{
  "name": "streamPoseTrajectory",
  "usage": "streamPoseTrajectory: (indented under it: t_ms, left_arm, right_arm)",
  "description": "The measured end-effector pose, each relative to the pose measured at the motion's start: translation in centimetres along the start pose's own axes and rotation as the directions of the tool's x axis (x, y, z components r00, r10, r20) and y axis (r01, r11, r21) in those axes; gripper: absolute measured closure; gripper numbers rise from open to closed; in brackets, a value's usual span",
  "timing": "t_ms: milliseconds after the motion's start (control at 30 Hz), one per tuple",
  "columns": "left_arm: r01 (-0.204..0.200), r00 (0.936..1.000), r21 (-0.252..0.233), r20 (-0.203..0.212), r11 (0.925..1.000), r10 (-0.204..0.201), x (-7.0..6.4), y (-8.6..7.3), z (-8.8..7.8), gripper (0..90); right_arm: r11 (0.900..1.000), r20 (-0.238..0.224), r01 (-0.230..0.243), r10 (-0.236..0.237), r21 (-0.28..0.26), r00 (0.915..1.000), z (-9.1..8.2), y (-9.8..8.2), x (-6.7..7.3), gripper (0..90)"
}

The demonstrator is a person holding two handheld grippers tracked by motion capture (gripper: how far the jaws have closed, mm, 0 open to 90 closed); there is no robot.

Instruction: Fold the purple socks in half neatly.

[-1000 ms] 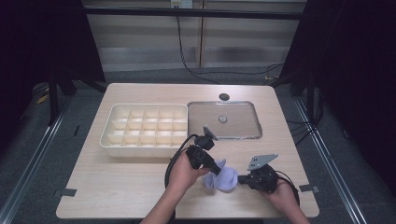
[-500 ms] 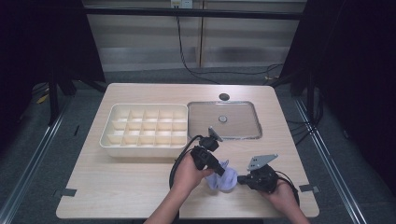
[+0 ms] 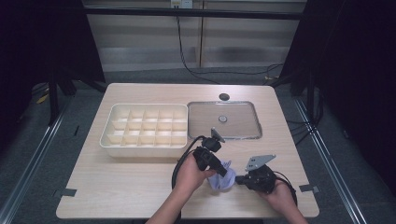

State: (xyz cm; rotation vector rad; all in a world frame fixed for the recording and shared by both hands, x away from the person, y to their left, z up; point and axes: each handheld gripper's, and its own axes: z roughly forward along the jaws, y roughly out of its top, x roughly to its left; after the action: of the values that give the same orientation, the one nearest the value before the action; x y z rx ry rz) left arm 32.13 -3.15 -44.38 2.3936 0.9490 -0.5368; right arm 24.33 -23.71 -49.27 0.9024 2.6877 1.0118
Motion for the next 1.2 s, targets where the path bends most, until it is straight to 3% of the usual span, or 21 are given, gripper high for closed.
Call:
streamPoseTrajectory:
  t_ms: [33, 67, 200, 233, 567, 800, 1200]
  left_arm:
    - [0.012, 0.9999, -0.012, 0.002, 0.9999, -0.012, -0.1, 0.0, 0.1, 80.2]
    - [-0.011, 0.9999, 0.009, 0.003, 0.9999, 0.011, 0.1, 0.0, 0.0, 80.2]
    - [0.024, 0.9997, -0.015, -0.009, 0.9996, -0.024, -0.1, -0.1, 0.4, 80.2]
    - [-0.008, 0.9999, 0.008, -0.012, 0.9999, 0.008, 0.1, -0.1, 0.3, 80.2]
    - [-0.018, 0.9985, 0.007, -0.052, 0.9998, 0.019, -0.2, 0.0, 0.7, 80.0]
    - [-0.015, 0.9995, 0.001, -0.028, 0.9999, 0.015, -0.2, -0.2, 1.2, 75.9]
    - [-0.022, 0.9997, -0.008, -0.007, 0.9997, 0.022, -0.3, -0.3, -0.1, 69.4]
  right_arm:
    - [1.000, -0.006, -0.004, 0.004, 0.000, 1.0000, 0.0, 0.0, 0.0, 89.3]
    - [1.000, -0.005, -0.008, 0.008, 0.001, 1.0000, 0.1, 0.1, 0.1, 89.3]
    - [1.000, -0.006, -0.006, 0.006, -0.005, 1.0000, 0.1, 0.1, 0.1, 89.1]
    - [1.000, -0.007, -0.007, 0.007, -0.005, 1.0000, 0.1, 0.1, 0.1, 89.1]
    - [1.000, -0.014, -0.004, 0.004, -0.004, 0.9999, 0.2, 0.2, 0.2, 89.1]
    - [1.000, -0.014, -0.004, 0.004, -0.005, 0.9999, 0.2, 0.2, 0.2, 89.1]
    - [1.000, -0.016, -0.003, 0.003, -0.007, 0.9999, 0.2, 0.1, 0.1, 89.0]
